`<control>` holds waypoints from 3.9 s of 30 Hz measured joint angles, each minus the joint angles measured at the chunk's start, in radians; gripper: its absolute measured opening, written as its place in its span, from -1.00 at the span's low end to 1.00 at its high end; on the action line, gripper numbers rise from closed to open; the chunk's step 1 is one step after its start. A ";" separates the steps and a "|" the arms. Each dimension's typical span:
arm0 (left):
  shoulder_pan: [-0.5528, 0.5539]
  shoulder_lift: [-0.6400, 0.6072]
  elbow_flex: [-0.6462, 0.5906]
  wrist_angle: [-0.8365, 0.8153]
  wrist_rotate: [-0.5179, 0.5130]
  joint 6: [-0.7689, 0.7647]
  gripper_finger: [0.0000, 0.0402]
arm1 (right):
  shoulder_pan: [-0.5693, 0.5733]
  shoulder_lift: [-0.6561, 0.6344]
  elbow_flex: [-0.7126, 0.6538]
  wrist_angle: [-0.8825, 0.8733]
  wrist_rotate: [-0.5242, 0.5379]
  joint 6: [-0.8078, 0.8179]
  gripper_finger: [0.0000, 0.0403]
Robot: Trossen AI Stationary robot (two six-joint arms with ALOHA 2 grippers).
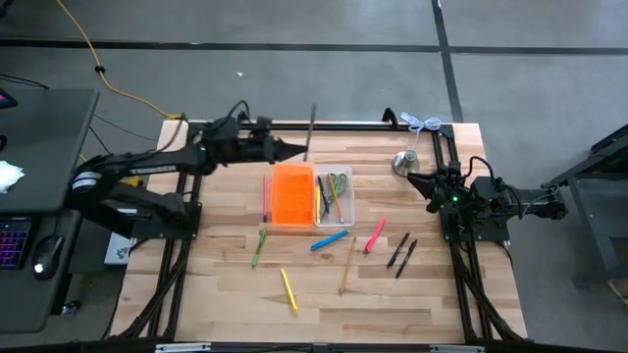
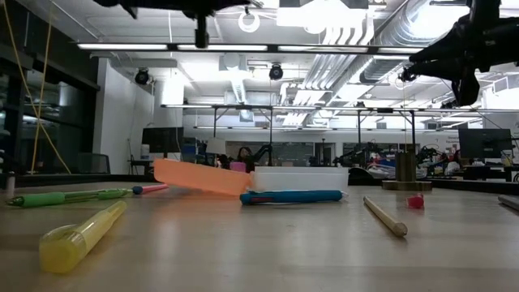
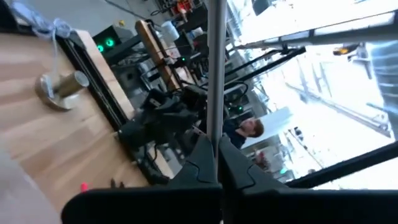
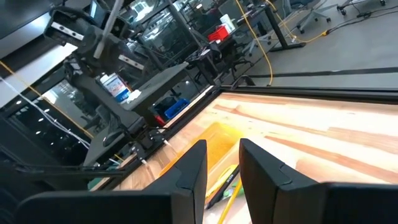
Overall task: Pick & place school supplies into a supply box
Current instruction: Put the gray pen into the supply box
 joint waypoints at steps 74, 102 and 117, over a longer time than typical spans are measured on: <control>-0.240 0.692 0.480 -0.741 -0.456 -0.463 -0.92 | -0.003 0.003 0.000 -0.083 -0.069 -0.007 -0.65; -0.259 0.786 0.479 -0.689 -0.429 -0.543 -0.92 | -0.003 0.003 0.000 -0.115 -0.072 -0.029 -0.65; -0.259 0.786 0.479 -0.697 -0.435 -0.541 -0.92 | -0.003 0.003 0.000 -0.117 -0.072 -0.029 -0.65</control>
